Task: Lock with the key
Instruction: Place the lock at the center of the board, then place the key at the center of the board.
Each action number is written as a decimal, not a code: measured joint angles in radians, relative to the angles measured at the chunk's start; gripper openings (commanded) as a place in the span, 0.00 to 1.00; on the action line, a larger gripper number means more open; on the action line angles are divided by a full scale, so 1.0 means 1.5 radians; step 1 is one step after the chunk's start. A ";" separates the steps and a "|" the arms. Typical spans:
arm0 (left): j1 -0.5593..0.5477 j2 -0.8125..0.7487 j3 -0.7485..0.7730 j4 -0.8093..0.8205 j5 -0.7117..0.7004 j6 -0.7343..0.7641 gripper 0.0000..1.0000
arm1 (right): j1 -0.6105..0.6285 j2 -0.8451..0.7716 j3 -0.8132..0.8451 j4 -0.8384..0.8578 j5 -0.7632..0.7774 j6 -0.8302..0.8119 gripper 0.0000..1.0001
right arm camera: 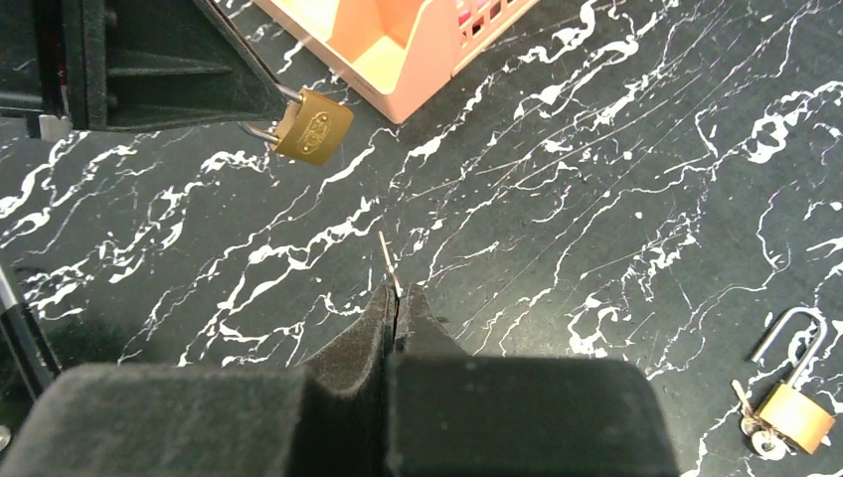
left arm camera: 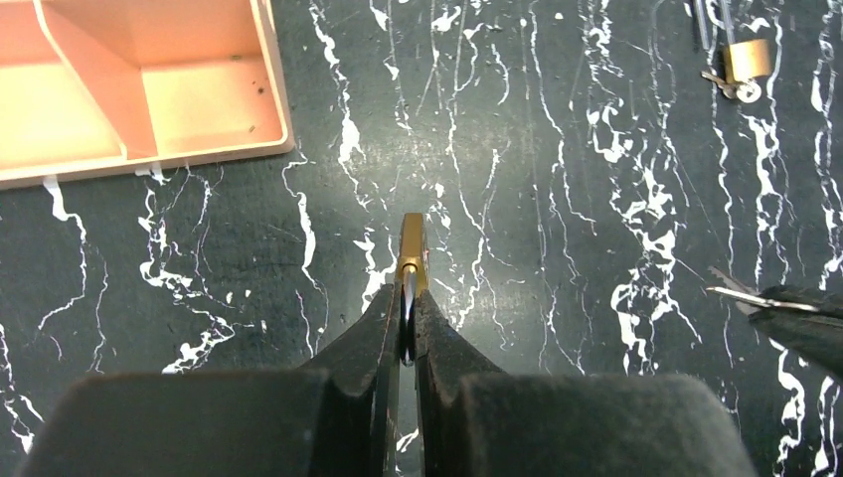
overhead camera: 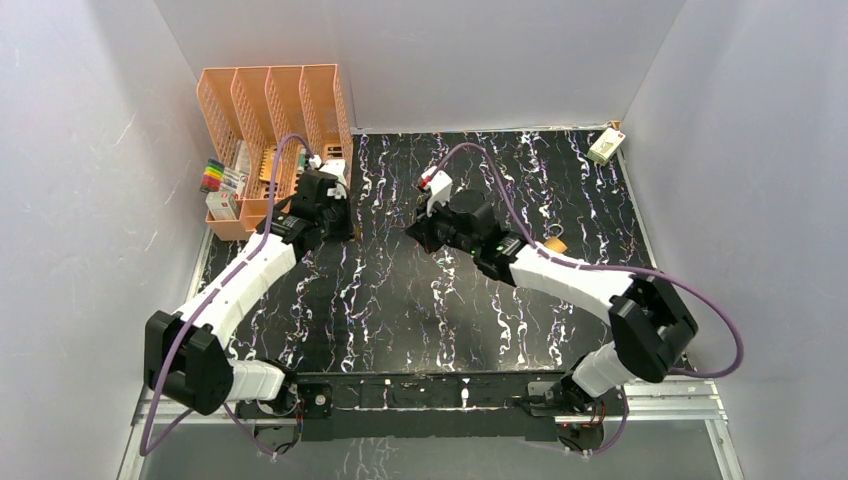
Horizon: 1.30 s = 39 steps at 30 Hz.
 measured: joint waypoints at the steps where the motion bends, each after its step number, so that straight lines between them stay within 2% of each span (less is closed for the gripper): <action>1: -0.002 0.007 -0.004 0.004 -0.010 -0.008 0.00 | 0.006 0.013 0.005 0.001 0.010 0.003 0.00; 5: -0.002 0.049 0.000 0.025 -0.033 -0.025 0.00 | 0.009 0.072 0.036 0.002 0.028 0.014 0.00; 13: -0.003 0.209 0.055 0.051 -0.062 -0.018 0.00 | 0.008 0.195 0.137 0.024 0.026 0.039 0.00; 19: -0.003 0.296 0.122 0.050 -0.077 -0.003 0.00 | 0.008 0.284 0.188 0.050 0.035 0.077 0.00; 30: 0.012 0.376 0.214 0.024 -0.081 0.014 0.00 | -0.022 0.397 0.190 0.137 0.048 0.211 0.00; 39: 0.017 0.428 0.263 -0.026 -0.086 0.017 0.00 | -0.021 0.450 0.240 0.189 0.052 0.243 0.00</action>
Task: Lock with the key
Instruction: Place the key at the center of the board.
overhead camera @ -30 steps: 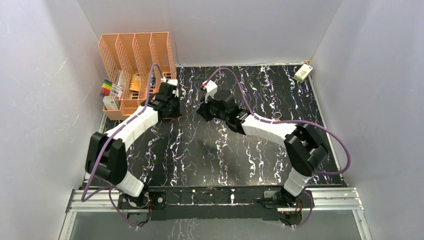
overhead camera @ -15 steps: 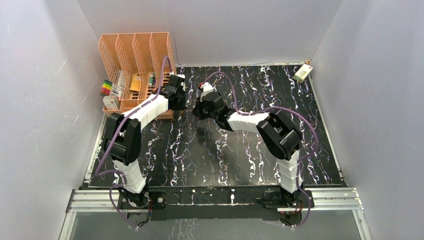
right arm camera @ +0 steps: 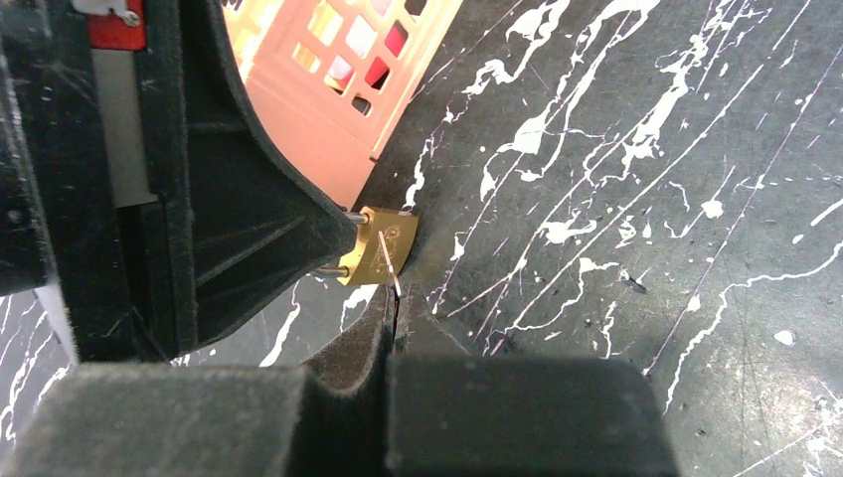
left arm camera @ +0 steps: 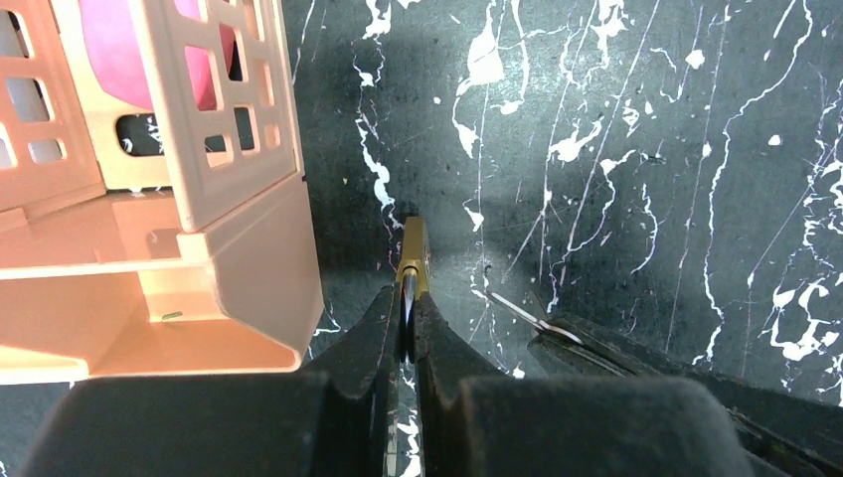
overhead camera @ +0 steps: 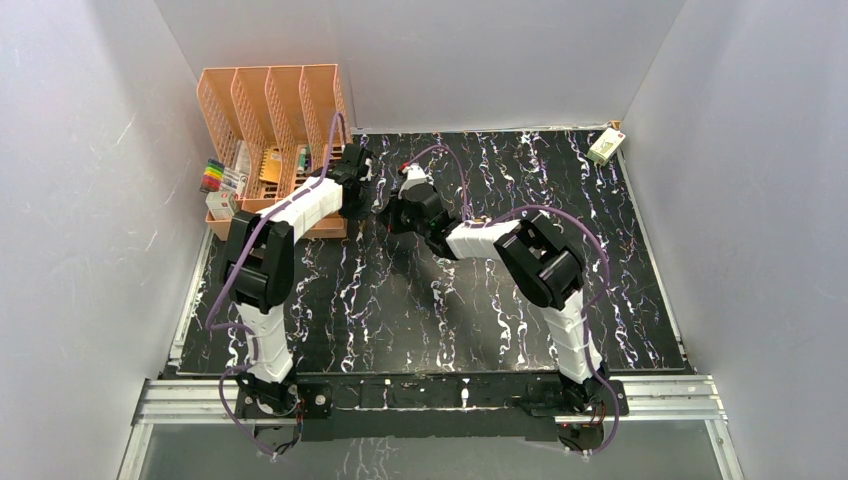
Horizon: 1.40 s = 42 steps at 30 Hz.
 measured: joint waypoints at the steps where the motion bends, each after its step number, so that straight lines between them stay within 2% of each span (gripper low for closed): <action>1: 0.000 0.002 0.004 -0.005 -0.001 0.000 0.00 | 0.000 0.004 0.001 0.006 0.003 0.005 0.00; 31: 0.005 0.041 0.069 -0.076 -0.003 0.015 0.00 | 0.000 0.079 0.020 0.092 0.035 0.083 0.00; 37: 0.005 0.041 0.071 -0.081 -0.001 0.015 0.12 | 0.001 0.094 0.020 0.122 0.035 0.108 0.01; 42: 0.005 0.042 0.073 -0.086 0.004 0.020 0.25 | 0.001 0.099 0.018 0.124 0.040 0.128 0.18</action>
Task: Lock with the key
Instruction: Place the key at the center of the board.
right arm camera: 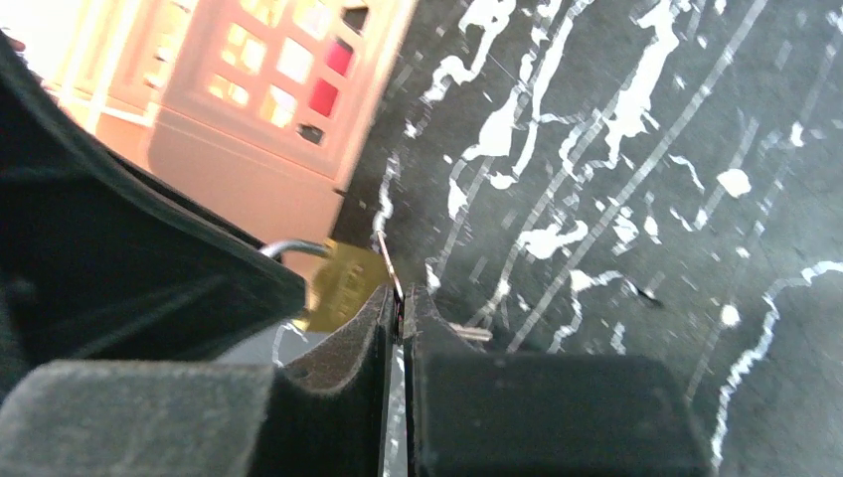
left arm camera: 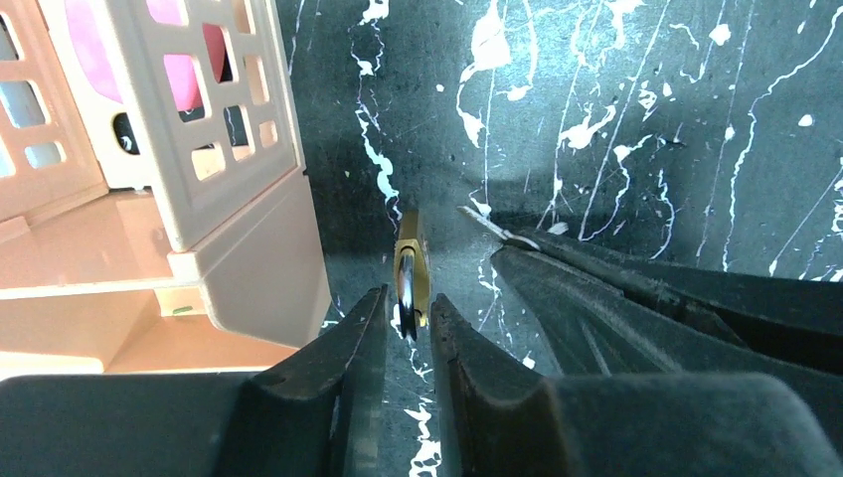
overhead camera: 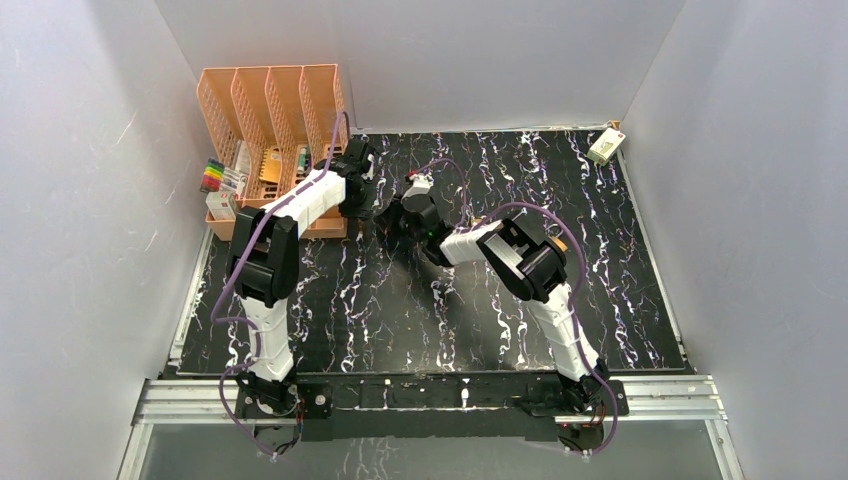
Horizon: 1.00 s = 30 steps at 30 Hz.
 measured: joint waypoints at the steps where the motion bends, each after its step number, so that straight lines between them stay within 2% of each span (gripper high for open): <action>1: 0.000 0.000 0.000 -0.001 0.002 0.001 0.28 | 0.000 0.000 -0.005 -0.002 0.004 0.002 0.19; 8: 0.000 0.000 0.003 -0.005 0.007 0.002 0.42 | -0.001 0.000 -0.031 -0.002 0.030 0.033 0.27; 14: 0.000 0.000 0.006 -0.007 0.008 0.002 0.45 | -0.001 0.000 -0.031 0.005 0.028 0.045 0.42; 24: 0.000 0.000 0.023 -0.011 0.010 0.002 0.49 | -0.001 -0.008 -0.028 -0.001 0.007 0.052 0.56; 26: 0.001 -0.002 0.028 -0.012 0.010 0.002 0.53 | -0.001 -0.017 -0.029 -0.016 0.011 0.046 0.63; 30: 0.007 -0.020 0.032 -0.009 0.011 -0.001 0.61 | -0.004 -0.055 -0.030 -0.067 0.031 0.020 0.65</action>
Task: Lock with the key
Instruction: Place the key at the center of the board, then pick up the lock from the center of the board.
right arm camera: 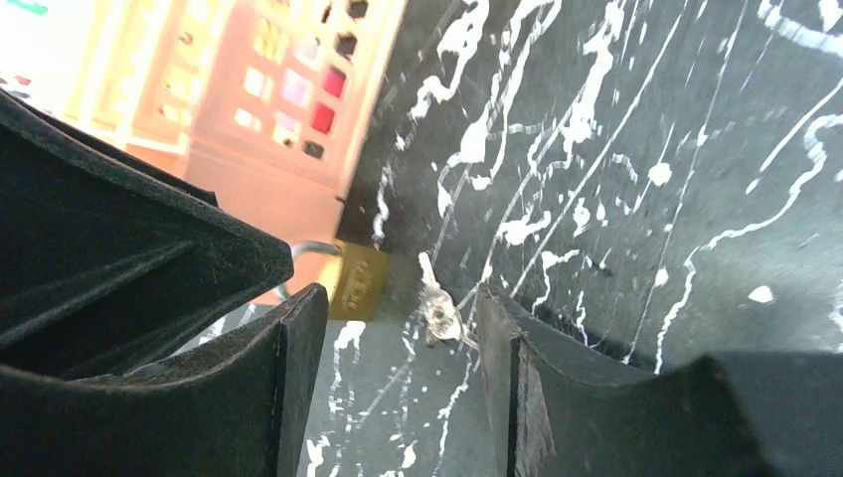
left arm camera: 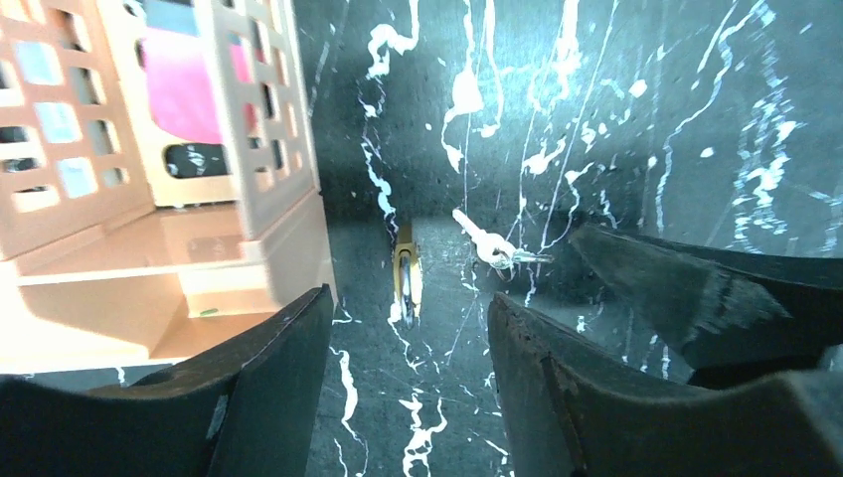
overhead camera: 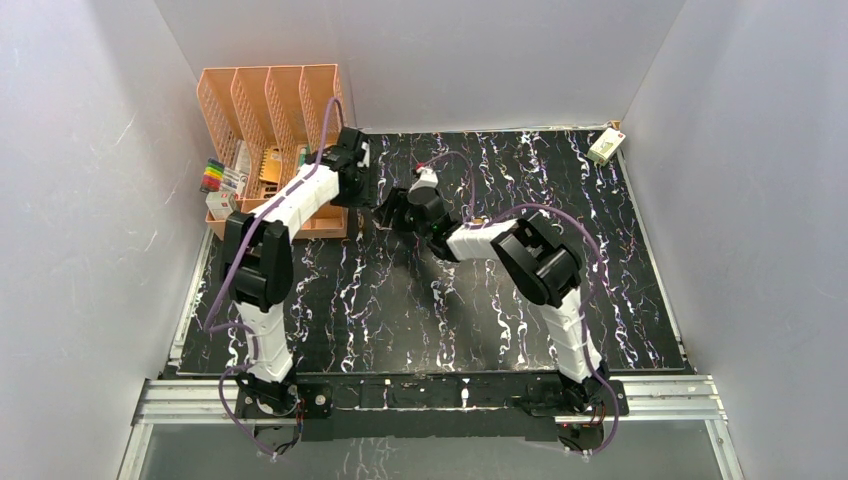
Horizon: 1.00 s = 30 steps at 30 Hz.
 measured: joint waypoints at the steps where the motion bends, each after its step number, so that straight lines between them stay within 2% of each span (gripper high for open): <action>1: 0.004 -0.011 0.000 0.002 0.002 -0.001 0.64 | -0.003 -0.014 -0.001 -0.009 0.004 -0.006 0.67; 4: 0.023 -0.065 -0.008 0.024 0.013 -0.005 0.77 | -0.022 -0.078 -0.014 -0.024 0.010 -0.026 0.71; 6: 0.042 -0.118 -0.024 0.045 0.022 -0.010 0.95 | -0.041 -0.124 -0.030 -0.027 0.014 -0.040 0.78; 7: 0.053 -0.148 -0.033 0.055 0.027 -0.012 0.98 | -0.055 -0.155 -0.042 -0.033 0.018 -0.053 0.83; 12: 0.097 -0.288 -0.092 0.114 0.049 -0.023 0.98 | -0.105 -0.293 -0.093 -0.103 0.074 -0.139 0.93; 16: 0.104 -0.384 -0.187 0.172 0.078 -0.035 0.98 | -0.113 -0.396 -0.171 -0.169 0.131 -0.199 0.93; 19: 0.104 -0.425 -0.259 0.226 0.115 -0.060 0.98 | -0.127 -0.446 -0.246 -0.214 0.134 -0.222 0.93; 23: 0.104 -0.447 -0.341 0.304 0.167 -0.089 0.98 | -0.156 -0.422 -0.276 -0.287 0.127 -0.250 0.93; 30: 0.104 -0.438 -0.360 0.362 0.214 -0.100 0.98 | -0.169 -0.327 -0.267 -0.353 0.116 -0.291 0.91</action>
